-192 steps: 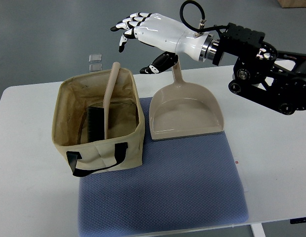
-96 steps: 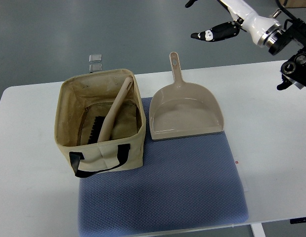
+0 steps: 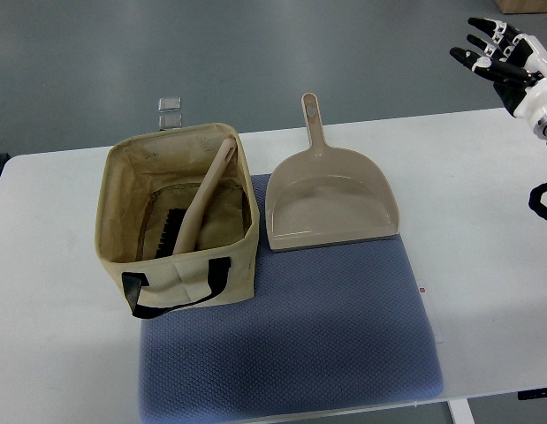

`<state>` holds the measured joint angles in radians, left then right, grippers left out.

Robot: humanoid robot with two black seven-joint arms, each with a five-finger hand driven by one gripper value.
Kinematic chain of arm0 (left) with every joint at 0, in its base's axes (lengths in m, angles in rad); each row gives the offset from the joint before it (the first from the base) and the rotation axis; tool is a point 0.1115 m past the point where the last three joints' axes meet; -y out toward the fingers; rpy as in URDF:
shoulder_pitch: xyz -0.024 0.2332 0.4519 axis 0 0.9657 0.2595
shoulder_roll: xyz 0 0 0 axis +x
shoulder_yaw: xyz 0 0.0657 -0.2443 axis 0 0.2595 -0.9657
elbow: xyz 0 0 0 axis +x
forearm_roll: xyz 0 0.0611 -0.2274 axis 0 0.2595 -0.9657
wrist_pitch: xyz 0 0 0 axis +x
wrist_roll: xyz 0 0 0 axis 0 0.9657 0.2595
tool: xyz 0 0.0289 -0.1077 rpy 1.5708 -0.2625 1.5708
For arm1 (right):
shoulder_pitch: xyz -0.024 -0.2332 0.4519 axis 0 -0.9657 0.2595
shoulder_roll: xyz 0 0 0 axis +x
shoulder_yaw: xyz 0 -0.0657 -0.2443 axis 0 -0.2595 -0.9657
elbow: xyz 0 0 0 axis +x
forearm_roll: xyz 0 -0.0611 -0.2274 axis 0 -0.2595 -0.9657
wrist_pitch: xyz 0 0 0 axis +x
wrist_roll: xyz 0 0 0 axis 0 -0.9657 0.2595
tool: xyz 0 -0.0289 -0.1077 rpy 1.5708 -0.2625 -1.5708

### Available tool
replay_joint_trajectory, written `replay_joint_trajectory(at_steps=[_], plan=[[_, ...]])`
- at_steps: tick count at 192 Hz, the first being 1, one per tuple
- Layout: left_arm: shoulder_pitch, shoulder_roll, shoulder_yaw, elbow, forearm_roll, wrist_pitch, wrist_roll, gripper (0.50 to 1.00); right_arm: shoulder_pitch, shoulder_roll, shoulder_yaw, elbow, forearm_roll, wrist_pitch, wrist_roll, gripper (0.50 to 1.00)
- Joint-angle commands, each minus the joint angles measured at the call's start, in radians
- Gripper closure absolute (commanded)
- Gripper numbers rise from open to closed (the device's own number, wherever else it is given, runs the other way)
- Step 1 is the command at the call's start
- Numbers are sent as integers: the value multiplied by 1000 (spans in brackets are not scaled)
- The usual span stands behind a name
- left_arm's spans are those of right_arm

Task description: Put pink broom in yellow bag with right hand

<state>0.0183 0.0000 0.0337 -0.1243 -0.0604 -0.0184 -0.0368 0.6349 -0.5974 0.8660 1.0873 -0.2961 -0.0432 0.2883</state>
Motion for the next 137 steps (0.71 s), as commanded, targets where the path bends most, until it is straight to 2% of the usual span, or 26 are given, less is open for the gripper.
replay_joint_trajectory(at_steps=[1,19,43,67,88,137], plan=[[0,0,0,0,-1,0,0,500,-47,24,16,-33,6,57,2,579],[0,0,0,0,-1,0,0,500,-55,47,16,-78,2,85,2,576],[0,0,0,0,1,0,0,500,-69,65,16,-99,-3,74,3,572],[0,0,0,0,1,0,0,500,-75,151,19,-136,-6,75,12,572],[0,0,0,0,1,0,0,500,-78,186,39,-164,-6,75,15,570],[0,0,0,0,-1,0,0,500,-78,223,47,-185,-5,78,15,570]])
